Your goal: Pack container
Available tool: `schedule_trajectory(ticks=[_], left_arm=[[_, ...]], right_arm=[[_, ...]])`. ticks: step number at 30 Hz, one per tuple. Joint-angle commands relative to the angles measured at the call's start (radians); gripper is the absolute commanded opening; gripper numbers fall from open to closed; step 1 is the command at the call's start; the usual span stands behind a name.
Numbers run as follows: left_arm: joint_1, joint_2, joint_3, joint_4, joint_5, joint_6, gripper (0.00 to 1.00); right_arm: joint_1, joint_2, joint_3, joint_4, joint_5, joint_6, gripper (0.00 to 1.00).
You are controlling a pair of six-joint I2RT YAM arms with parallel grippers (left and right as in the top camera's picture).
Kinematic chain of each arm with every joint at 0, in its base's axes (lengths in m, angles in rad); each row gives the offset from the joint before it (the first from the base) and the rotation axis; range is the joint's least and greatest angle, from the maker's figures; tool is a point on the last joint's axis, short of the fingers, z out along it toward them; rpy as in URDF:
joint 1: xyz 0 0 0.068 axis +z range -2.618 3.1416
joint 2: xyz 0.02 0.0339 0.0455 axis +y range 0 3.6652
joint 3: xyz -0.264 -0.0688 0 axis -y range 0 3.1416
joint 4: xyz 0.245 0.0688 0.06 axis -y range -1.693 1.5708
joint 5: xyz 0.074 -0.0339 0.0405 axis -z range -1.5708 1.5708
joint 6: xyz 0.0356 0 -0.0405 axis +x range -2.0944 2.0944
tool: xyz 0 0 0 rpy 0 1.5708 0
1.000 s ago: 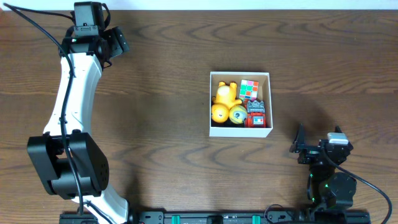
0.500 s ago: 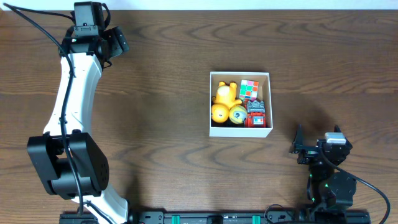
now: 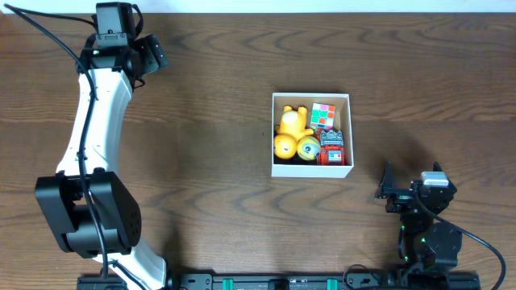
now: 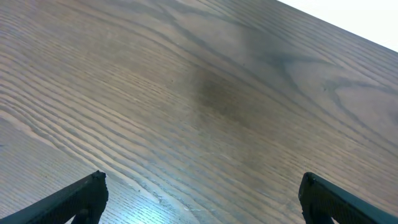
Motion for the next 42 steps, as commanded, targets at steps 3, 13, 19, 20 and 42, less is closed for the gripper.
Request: schedule_trajectory(ticks=[3,13,19,20,42], left_arm=[[0.002,-0.005,-0.002,-0.003,-0.008,-0.005,0.98],[0.010,-0.005,-0.002,-0.033,-0.007,0.006,0.98],[0.012,-0.010,-0.002,-0.007,-0.007,0.006,0.98],[0.011,-0.016,-0.002,-0.007,-0.007,0.006,0.98],[0.003,-0.835,-0.108,-0.387,-0.013,0.006,0.98]], right_arm=[[-0.009,0.003,-0.008,0.000,-0.008,-0.011,0.99],[-0.009,0.003,-0.008,0.000,-0.008,-0.011,0.99],[-0.009,0.003,-0.008,0.000,-0.008,-0.011,0.99],[-0.009,0.003,-0.008,0.000,-0.008,-0.011,0.99],[-0.009,0.003,-0.008,0.000,-0.008,-0.011,0.99]])
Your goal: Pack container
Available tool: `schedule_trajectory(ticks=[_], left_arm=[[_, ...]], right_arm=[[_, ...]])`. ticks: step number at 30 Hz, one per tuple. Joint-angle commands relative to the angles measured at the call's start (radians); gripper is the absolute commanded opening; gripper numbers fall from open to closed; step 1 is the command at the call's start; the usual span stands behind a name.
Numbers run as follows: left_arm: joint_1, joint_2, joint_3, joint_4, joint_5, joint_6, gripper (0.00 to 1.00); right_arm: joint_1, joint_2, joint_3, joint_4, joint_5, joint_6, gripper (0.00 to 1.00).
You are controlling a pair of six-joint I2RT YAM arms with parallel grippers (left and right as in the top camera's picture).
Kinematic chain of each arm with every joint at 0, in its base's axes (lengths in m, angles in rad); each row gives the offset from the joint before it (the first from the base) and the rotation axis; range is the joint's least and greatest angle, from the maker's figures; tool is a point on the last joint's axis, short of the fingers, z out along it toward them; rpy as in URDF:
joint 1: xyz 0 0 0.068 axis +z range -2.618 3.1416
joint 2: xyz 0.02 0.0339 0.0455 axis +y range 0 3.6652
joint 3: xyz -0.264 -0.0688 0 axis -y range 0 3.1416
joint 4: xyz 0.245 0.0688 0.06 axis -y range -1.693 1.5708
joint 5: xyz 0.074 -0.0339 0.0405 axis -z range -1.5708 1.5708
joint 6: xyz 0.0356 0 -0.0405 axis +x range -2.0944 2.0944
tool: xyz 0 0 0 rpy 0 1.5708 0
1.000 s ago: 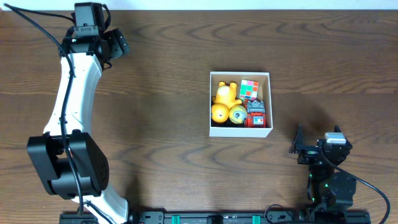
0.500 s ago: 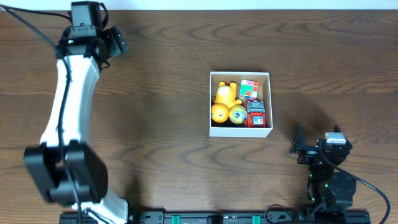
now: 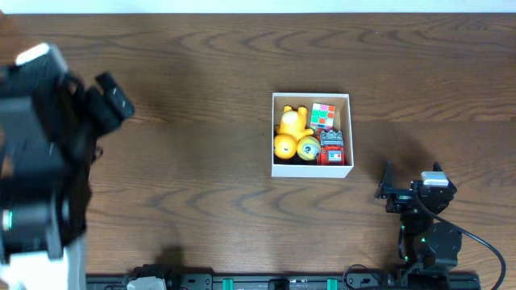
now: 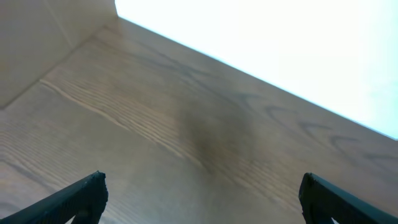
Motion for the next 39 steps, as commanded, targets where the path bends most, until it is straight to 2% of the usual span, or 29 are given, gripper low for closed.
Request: schedule_trajectory(ticks=[1,6,16,22,26,39], left_arm=[[0.003,-0.109,-0.098,-0.012,-0.016,0.006,0.98],[0.003,-0.311,-0.340,0.109,-0.034,0.006,0.98],[0.003,-0.640,-0.978,0.742,-0.034,0.006,0.98],[0.002,-0.776,-1.254,0.973,-0.033,0.005,0.98],[0.002,-0.856,-1.346,1.030,-0.030,0.005,0.98],[0.002,-1.052,-1.442,1.016,-0.001,0.005,0.98]], right_arm=[[-0.009,0.002,-0.008,-0.001,-0.008,-0.011,0.99],[-0.009,0.002,-0.008,-0.001,-0.008,-0.011,0.99],[-0.009,0.002,-0.008,-0.001,-0.008,-0.011,0.99],[-0.009,0.002,-0.008,-0.001,-0.008,-0.011,0.99],[-0.009,0.002,-0.008,-0.001,-0.008,-0.011,0.99],[-0.009,0.002,-0.008,-0.001,-0.008,-0.011,0.99]])
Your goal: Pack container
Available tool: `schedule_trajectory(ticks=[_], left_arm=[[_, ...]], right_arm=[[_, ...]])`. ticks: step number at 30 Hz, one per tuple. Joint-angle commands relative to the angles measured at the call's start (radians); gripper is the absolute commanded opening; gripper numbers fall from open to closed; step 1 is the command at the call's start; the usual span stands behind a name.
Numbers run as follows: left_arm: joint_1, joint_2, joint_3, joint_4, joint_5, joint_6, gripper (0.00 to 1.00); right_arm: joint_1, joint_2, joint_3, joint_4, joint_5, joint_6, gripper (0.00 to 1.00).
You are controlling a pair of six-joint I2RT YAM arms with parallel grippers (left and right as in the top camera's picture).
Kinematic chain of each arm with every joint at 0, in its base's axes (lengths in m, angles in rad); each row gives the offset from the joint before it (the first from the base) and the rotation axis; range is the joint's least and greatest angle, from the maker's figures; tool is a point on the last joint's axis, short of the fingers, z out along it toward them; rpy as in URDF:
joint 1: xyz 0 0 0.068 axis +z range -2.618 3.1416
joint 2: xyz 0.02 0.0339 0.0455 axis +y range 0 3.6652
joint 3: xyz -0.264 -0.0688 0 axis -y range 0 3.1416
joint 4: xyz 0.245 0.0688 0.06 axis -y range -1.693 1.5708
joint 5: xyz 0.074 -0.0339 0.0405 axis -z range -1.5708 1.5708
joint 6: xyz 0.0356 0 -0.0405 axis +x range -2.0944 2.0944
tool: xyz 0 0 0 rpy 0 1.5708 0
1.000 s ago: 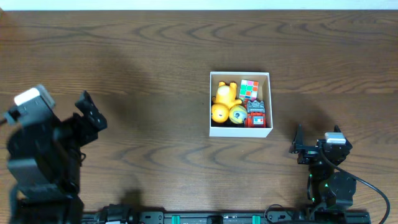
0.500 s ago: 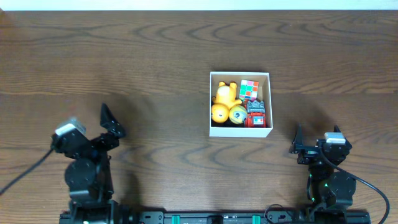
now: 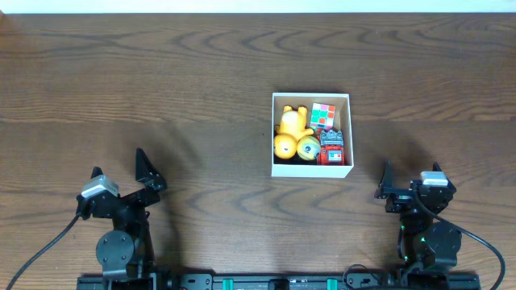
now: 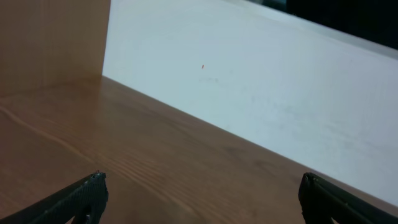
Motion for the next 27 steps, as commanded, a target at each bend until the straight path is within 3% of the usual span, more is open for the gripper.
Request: schedule_trajectory(ticks=[1,20,27], left_arm=[[0.002,-0.042,-0.020,0.006,0.033,0.006,0.98],[0.002,-0.054,-0.142,0.052,0.047,0.006,0.98],[0.002,-0.054,-0.151,-0.042,0.047,0.006,0.98]], right_arm=[[-0.009,0.000,-0.005,0.000,-0.008,-0.011,0.99],[-0.009,0.000,-0.005,0.000,-0.008,-0.011,0.99],[-0.009,0.000,-0.005,0.000,-0.008,-0.011,0.99]])
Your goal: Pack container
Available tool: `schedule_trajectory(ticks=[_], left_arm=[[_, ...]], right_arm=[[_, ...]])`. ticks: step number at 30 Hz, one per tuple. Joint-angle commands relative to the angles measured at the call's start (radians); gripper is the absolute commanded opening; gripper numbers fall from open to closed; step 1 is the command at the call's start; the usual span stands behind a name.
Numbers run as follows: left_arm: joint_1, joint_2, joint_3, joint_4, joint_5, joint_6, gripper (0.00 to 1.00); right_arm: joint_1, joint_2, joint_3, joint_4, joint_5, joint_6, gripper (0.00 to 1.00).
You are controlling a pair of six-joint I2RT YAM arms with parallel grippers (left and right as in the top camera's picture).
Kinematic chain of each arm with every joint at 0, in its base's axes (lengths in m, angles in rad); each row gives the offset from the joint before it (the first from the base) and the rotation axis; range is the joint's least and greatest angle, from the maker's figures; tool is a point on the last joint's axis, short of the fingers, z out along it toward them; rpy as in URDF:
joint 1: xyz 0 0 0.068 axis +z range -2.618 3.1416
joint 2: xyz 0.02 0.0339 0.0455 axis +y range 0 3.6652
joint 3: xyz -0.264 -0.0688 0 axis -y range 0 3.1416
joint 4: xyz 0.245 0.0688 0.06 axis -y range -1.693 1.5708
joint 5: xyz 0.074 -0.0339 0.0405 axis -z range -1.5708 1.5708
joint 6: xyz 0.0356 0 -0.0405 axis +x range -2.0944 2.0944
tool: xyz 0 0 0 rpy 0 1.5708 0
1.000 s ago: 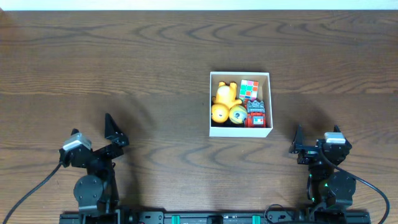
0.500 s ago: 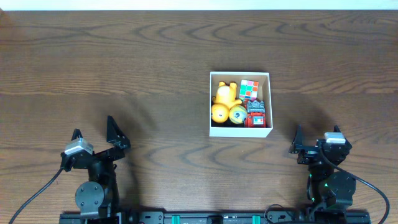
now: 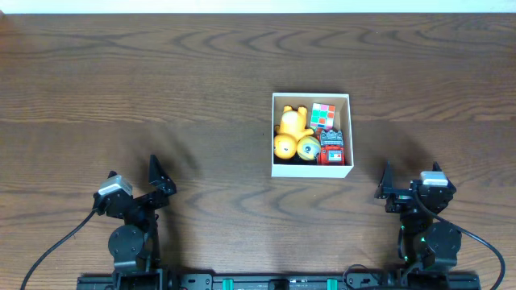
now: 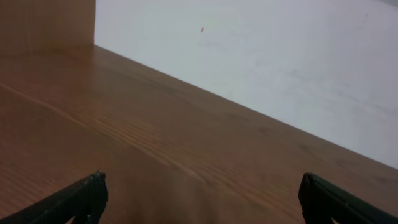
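Note:
A white box (image 3: 276,165) stands right of the table's middle. Inside it lie a yellow duck toy (image 3: 292,121), a colour cube (image 3: 323,115), a red toy car (image 3: 331,149) and a yellowish round toy (image 3: 308,147). My left gripper (image 3: 135,187) is folded back at the near left edge, far from the box; in the wrist view its gripper (image 4: 202,194) is open, with only bare wood between the fingertips (image 4: 84,196). My right gripper (image 3: 407,192) rests at the near right edge, just below and right of the box; its jaws are too small to read.
Dark wooden table (image 3: 201,97) all round the box. In the left wrist view a pale wall (image 4: 280,68) lies beyond the far table edge and a wooden panel (image 4: 43,25) stands at the upper left.
My left arm has settled slightly to the right at the near left edge, and its wrist camera has tilted down a little. The box, the toys and the right arm have not moved.
My left arm was stretched out to the far left corner, gripper open over bare wood. Then it was blurred along the left edge, drawn back. Then it sat folded at the near left edge, where it is now. The box's contents and the right arm stayed the same.

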Motion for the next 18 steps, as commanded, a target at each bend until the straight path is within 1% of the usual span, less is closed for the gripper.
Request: schedule_trajectory(ticks=[1,2,4,6,18], left_arm=[[0.002,-0.008,-0.004,-0.067,-0.001,0.006,0.98],[0.002,-0.008,-0.004,-0.082,0.000,0.009,0.98],[0.002,-0.008,-0.004,-0.081,0.008,0.107,0.98],[0.002,-0.008,-0.004,-0.080,0.007,0.166,0.98],[0.002,-0.007,-0.004,-0.078,0.007,0.172,0.98]], right_arm=[[-0.009,0.000,-0.004,0.000,-0.007,-0.011,0.99],[-0.009,0.000,-0.004,0.000,-0.007,-0.011,0.99],[-0.009,0.000,-0.004,0.000,-0.007,-0.011,0.99],[-0.009,0.000,-0.004,0.000,-0.007,-0.011,0.99],[-0.009,0.000,-0.004,0.000,-0.007,-0.011,0.99]])
